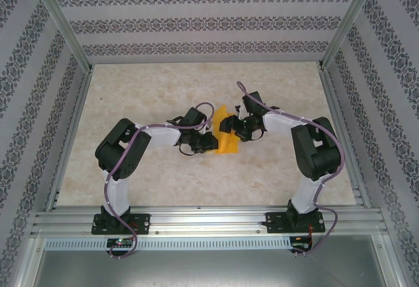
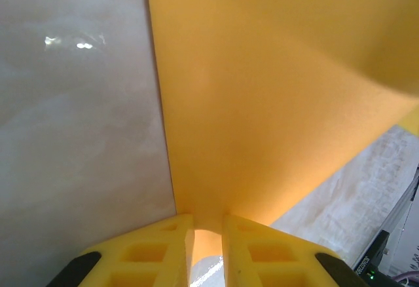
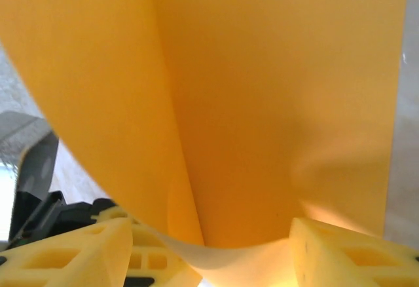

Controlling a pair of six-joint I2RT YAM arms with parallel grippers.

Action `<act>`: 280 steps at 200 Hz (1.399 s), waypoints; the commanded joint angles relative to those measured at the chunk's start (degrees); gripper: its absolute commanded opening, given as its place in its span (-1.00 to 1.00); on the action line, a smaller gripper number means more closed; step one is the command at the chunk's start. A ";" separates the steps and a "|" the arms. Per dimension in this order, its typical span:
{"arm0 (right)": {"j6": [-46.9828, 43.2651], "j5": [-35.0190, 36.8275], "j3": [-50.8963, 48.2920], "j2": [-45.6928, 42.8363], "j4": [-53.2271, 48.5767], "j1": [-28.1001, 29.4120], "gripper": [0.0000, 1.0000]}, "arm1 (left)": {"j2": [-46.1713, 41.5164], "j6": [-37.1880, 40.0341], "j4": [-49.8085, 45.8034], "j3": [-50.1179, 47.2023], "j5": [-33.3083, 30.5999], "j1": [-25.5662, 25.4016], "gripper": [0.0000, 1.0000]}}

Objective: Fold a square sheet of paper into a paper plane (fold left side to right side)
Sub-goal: Fold the triangle a second time at the center of the table.

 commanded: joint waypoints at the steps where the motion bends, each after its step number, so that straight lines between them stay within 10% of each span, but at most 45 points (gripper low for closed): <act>1: -2.48 -2.61 2.71 1.68 1.86 -0.34 0.31 | 1.58 0.73 -1.04 0.20 -1.17 -0.91 -0.58; 149: 1.91 -7.64 2.58 1.18 -1.10 -5.59 -0.02 | -10.20 12.34 0.23 -2.14 -4.98 -2.04 -0.28; 280: 4.26 -10.64 7.50 2.86 -3.92 -6.08 -0.18 | -6.75 26.67 -15.94 12.02 -28.29 -16.34 0.41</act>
